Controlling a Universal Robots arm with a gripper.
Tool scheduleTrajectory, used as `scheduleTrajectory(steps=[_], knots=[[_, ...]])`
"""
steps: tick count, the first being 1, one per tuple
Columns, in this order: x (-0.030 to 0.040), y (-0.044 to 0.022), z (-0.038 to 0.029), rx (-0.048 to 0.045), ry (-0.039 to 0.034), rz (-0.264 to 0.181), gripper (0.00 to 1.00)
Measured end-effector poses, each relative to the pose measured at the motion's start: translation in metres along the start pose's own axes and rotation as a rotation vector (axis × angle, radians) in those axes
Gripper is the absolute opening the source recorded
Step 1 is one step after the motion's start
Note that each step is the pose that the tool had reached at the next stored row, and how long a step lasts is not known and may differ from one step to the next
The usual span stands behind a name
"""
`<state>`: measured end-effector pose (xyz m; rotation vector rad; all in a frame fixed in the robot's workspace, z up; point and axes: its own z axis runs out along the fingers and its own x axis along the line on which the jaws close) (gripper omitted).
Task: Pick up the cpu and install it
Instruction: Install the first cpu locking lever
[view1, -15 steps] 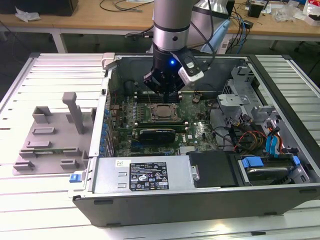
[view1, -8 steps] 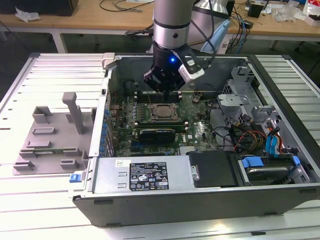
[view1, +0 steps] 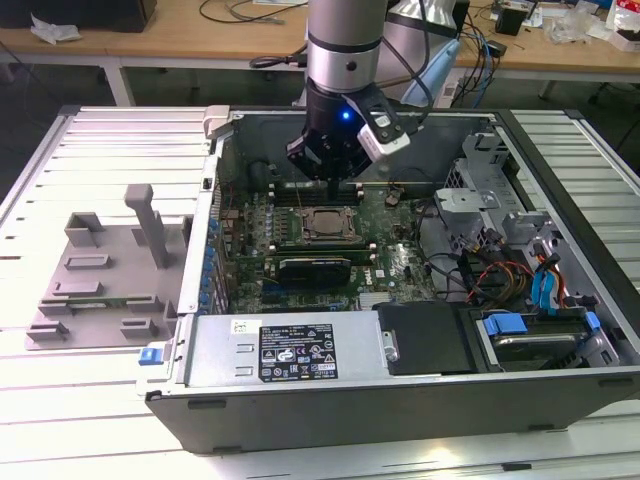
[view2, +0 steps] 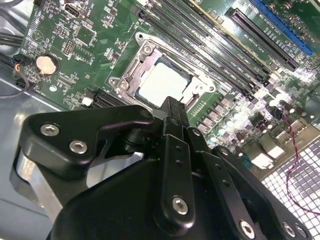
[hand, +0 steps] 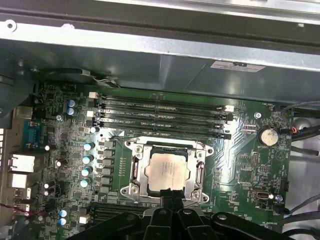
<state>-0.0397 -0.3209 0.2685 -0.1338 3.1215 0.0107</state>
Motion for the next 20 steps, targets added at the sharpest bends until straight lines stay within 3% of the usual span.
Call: scheduleTrajectory(steps=[4,15,17,20], knots=[[0.0017,0.0001,-0.0014,0.0000,0.0001,0.000,0.11],[0.0587,0.0056,-0.0018,-0.0006,-0.0041,0.000,0.11],[0.0618,0.0059,-0.0018,-0.0121,-0.0054,0.000,0.11],[0.0668,0.0063,-0.0018,-0.0688,-0.0111,-0.001,0.11]])
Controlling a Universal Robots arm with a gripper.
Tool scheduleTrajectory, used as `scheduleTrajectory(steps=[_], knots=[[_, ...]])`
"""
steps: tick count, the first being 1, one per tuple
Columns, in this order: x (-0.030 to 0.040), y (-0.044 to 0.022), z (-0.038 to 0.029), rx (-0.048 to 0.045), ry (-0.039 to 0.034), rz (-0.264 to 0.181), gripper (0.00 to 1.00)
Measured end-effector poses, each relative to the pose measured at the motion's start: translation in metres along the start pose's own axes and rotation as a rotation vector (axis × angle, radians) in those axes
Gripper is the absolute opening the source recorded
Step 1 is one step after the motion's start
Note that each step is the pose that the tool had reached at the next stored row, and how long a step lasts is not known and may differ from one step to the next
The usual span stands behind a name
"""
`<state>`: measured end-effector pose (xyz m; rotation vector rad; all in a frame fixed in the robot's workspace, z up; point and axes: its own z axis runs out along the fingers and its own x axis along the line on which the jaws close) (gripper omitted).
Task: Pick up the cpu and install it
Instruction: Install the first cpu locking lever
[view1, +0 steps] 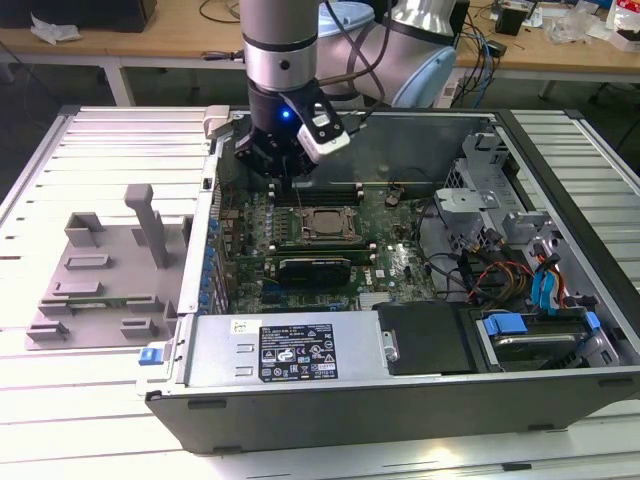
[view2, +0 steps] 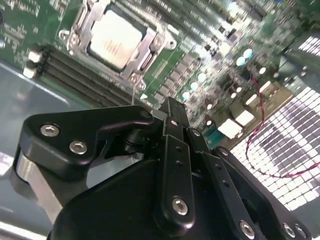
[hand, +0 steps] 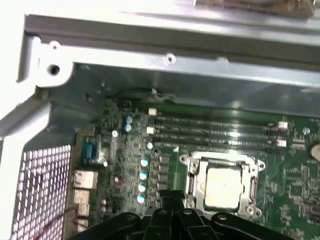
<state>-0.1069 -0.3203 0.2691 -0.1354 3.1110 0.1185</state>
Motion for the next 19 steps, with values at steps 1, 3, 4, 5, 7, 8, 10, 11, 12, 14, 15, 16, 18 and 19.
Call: scheduleTrajectory(steps=[1,3,4,5,7,8,10,11,12,14,15,16,18,19], knots=[[0.0012,0.0001,0.0001,-0.0244,-0.0024,0.000,0.11],[0.0017,0.0002,0.0004,-0.0538,-0.0050,0.001,0.11],[0.0017,0.0002,0.0004,-0.0540,-0.0050,0.001,0.11],[0.0017,0.0001,0.0004,-0.0540,-0.0050,0.001,0.11],[0.0017,0.0001,0.0004,-0.0542,-0.0050,0.001,0.11],[0.0017,0.0001,0.0004,-0.0543,-0.0050,0.001,0.11],[0.0017,0.0001,0.0004,-0.0543,-0.0050,0.001,0.11],[0.0017,0.0001,0.0005,-0.0543,-0.0051,0.001,0.11],[0.0017,0.0000,0.0011,-0.0732,-0.0072,0.001,0.11],[0.0018,-0.0001,0.0022,-0.1137,-0.0120,0.002,0.11],[0.0018,-0.0001,0.0037,-0.1252,-0.0134,0.002,0.11],[0.0019,-0.0004,0.0071,-0.1342,-0.0141,0.003,0.11],[0.0010,-0.0008,0.0114,-0.1382,-0.0145,0.003,0.11],[-0.0004,-0.0010,0.0126,-0.1383,-0.0144,0.003,0.11]])
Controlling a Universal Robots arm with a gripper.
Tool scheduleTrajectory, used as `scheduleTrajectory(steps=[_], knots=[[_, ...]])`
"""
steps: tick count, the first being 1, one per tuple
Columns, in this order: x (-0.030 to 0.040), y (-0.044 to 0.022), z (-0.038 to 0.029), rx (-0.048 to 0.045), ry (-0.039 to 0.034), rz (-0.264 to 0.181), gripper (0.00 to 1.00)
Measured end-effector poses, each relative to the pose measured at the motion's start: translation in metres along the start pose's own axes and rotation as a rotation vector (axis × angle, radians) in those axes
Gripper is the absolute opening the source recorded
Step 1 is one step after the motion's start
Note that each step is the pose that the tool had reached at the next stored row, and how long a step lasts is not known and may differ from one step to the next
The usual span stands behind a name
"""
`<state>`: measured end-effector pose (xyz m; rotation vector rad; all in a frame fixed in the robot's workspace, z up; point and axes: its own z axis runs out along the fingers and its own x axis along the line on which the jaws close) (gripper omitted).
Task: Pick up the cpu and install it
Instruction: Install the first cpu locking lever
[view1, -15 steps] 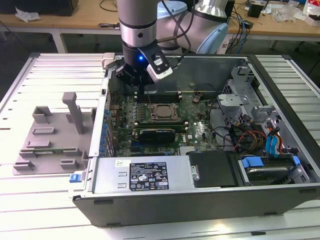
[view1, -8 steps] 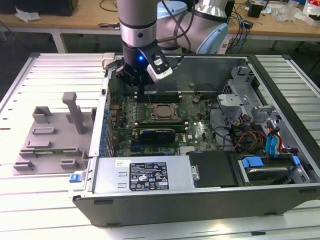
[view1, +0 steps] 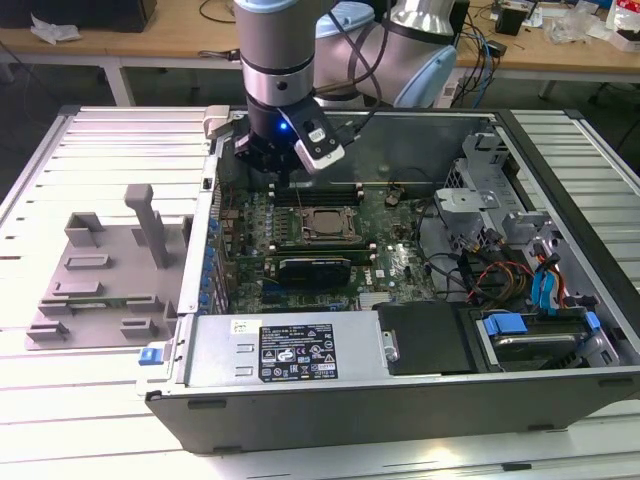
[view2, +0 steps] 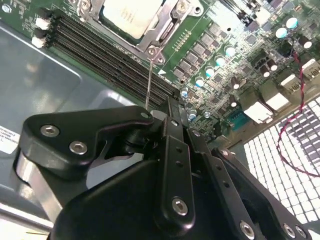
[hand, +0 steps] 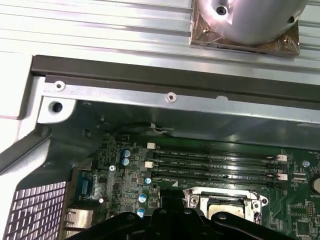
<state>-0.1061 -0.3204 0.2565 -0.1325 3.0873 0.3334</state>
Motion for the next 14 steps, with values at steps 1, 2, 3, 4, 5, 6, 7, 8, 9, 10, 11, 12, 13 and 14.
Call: scheduleTrajectory(steps=[1,2,3,4,5,6,7,8,9,10,11,12,13,14], knots=[[-0.0017,-0.0004,0.0009,-0.0006,-0.0001,0.000,0.11],[-0.0047,-0.0009,0.0020,-0.0021,-0.0003,0.000,0.11],[-0.0068,-0.0011,0.0025,-0.0028,-0.0004,0.000,0.11],[-0.0086,-0.0013,0.0027,-0.0030,-0.0003,0.000,0.11],[-0.0159,-0.0023,0.0036,-0.0032,0.0005,0.000,0.11],[-0.0219,-0.0032,0.0042,-0.0033,0.0015,0.000,0.11],[-0.0259,-0.0039,0.0047,-0.0033,0.0021,0.001,0.11],[-0.0287,-0.0043,0.0049,-0.0034,0.0025,0.001,0.11],[-0.0338,-0.0050,0.0053,-0.0033,0.0035,0.001,0.11],[-0.0341,-0.0051,0.0054,-0.0028,0.0036,0.001,0.11],[-0.0344,-0.0051,0.0057,-0.0018,0.0032,0.001,0.11],[-0.0342,-0.0054,0.0071,0.0031,-0.0032,0.000,0.11],[-0.0342,-0.0057,0.0081,0.0094,-0.0078,0.000,0.11],[-0.0343,-0.0058,0.0085,0.0257,-0.0082,0.007,0.11]])
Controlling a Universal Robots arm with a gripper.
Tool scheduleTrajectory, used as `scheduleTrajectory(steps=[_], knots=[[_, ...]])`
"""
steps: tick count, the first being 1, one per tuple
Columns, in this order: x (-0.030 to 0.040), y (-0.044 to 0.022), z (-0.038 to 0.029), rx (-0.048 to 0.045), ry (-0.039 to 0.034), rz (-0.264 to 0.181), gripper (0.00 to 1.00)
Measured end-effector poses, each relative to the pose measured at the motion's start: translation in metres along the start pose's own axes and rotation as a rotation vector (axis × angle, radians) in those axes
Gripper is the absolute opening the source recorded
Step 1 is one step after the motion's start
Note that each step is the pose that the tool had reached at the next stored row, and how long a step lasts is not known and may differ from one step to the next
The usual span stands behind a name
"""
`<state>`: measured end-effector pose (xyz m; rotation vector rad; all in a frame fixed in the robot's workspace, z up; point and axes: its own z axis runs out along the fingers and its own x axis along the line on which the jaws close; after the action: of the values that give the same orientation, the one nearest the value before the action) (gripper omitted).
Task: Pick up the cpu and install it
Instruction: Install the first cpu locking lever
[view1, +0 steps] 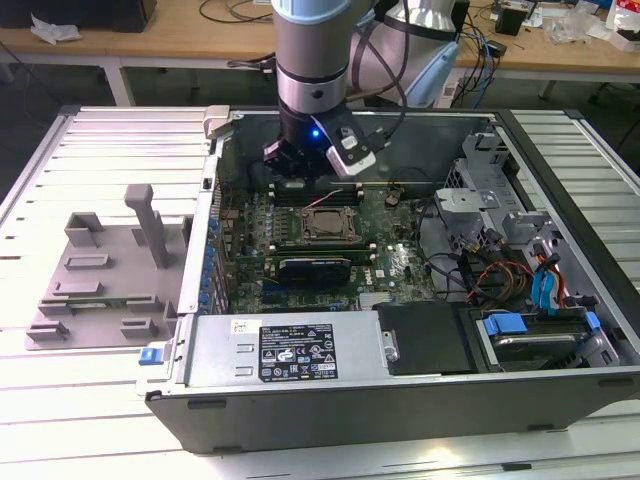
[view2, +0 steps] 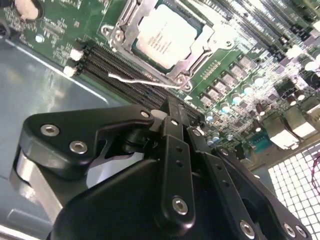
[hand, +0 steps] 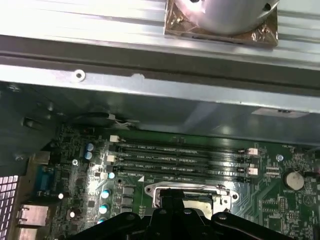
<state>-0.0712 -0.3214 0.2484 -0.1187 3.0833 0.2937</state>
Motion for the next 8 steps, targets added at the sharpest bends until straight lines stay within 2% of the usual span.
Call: scheduleTrajectory(steps=[1,3,8], knots=[[-0.0001,-0.0002,0.0010,0.0141,-0.0032,0.021,0.11],[-0.0008,-0.0008,0.0041,0.0167,-0.0100,0.060,0.11],[-0.0008,-0.0011,0.0058,0.0166,-0.0104,0.060,0.11]])
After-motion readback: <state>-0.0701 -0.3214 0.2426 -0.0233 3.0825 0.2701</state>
